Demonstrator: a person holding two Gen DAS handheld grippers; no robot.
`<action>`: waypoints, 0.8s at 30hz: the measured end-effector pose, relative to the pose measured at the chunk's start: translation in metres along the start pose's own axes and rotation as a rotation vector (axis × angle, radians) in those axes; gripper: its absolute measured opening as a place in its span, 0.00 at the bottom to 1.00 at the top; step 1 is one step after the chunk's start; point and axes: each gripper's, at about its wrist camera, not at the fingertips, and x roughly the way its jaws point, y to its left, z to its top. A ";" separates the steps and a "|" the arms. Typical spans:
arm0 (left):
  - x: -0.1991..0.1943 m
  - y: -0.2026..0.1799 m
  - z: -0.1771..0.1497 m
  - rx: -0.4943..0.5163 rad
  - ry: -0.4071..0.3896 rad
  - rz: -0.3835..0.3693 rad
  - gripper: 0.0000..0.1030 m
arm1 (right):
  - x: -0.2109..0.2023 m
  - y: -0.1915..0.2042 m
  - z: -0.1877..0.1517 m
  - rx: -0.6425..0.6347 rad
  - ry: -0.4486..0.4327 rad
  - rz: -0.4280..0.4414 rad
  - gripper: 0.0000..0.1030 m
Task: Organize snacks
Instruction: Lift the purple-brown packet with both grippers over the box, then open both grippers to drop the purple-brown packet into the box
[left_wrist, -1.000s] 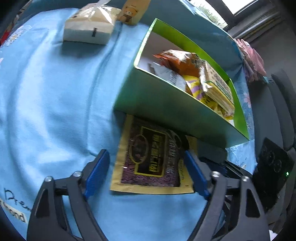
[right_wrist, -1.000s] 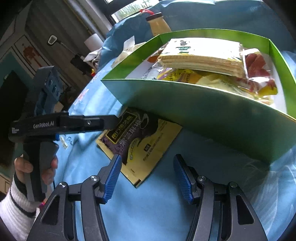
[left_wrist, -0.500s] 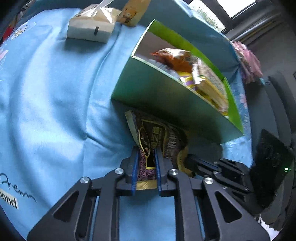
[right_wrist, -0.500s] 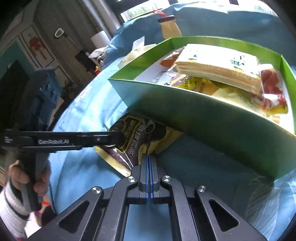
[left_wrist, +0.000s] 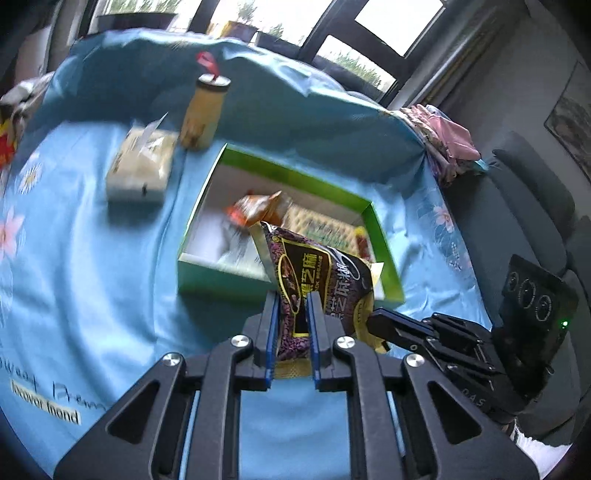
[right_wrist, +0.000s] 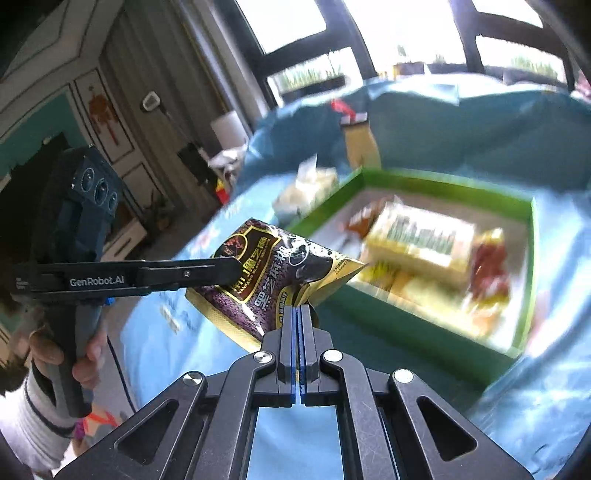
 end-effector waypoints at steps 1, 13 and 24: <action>0.001 -0.005 0.006 0.014 -0.006 0.000 0.13 | -0.002 -0.001 0.004 -0.003 -0.012 -0.009 0.02; 0.050 -0.040 0.055 0.092 0.005 -0.008 0.13 | -0.015 -0.051 0.040 0.027 -0.071 -0.102 0.02; 0.114 -0.037 0.075 0.075 0.079 0.022 0.15 | 0.020 -0.100 0.050 0.068 -0.004 -0.171 0.02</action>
